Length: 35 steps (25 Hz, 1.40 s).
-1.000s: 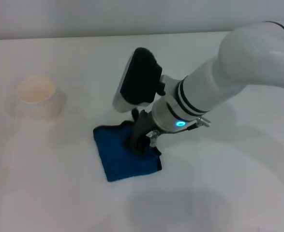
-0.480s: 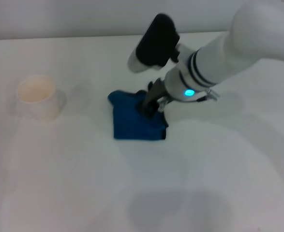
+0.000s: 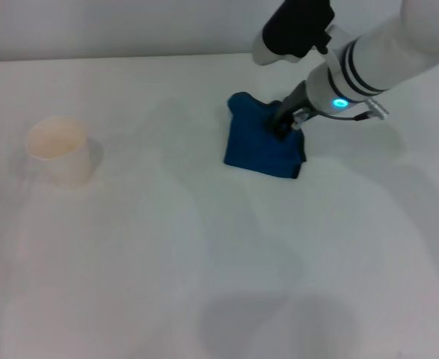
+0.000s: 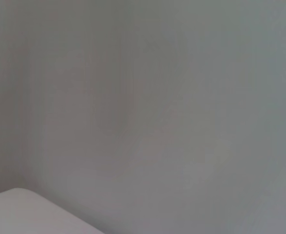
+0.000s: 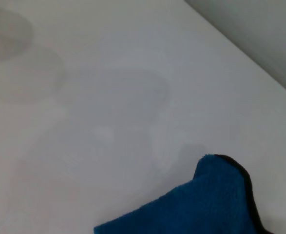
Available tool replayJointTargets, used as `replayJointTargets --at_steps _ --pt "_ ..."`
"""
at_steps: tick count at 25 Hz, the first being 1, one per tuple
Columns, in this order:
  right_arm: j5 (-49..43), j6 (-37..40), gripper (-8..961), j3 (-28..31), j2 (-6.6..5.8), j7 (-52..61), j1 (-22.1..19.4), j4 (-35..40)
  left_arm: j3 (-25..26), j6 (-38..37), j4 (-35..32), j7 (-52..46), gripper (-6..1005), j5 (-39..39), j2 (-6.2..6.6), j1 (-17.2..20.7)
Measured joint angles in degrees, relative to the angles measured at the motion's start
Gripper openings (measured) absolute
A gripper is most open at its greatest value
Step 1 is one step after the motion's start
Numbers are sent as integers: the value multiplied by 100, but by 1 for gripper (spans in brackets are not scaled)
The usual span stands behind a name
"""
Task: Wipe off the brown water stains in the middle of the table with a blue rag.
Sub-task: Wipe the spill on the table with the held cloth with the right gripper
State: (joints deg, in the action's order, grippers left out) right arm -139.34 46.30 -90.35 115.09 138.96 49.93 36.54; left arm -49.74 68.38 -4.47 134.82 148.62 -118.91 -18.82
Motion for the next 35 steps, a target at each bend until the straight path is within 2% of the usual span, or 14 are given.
replayJointTargets --at_steps 6,12,16,18,22,26,30,35 --pt "-277 144 36 78 -13 0 -94 -176 0 0 5 0 859 0 0 -53" --pt "-321 799 36 61 -68 -66 -226 100 -18 -61 -7 0 859 0 0 -107" --pt "-193 1250 36 -87 46 -308 -429 623 -13 -78 12 0 860 0 0 -138" --pt "96 1268 36 -472 78 -375 -440 751 -16 -83 7 0 860 0 0 -139" --pt "971 884 36 -1602 83 -383 -287 801 -2 -87 10 0 860 0 0 -140" --pt "1635 375 35 -2382 99 -381 -162 815 0 -88 11 0 859 0 -9 -140" --pt "1785 -42 32 -2482 111 -368 -136 789 -8 -88 10 0 859 0 -11 -140" --pt "1709 -347 33 -2047 66 -366 -122 609 -29 -88 8 1 860 0 -17 -148"
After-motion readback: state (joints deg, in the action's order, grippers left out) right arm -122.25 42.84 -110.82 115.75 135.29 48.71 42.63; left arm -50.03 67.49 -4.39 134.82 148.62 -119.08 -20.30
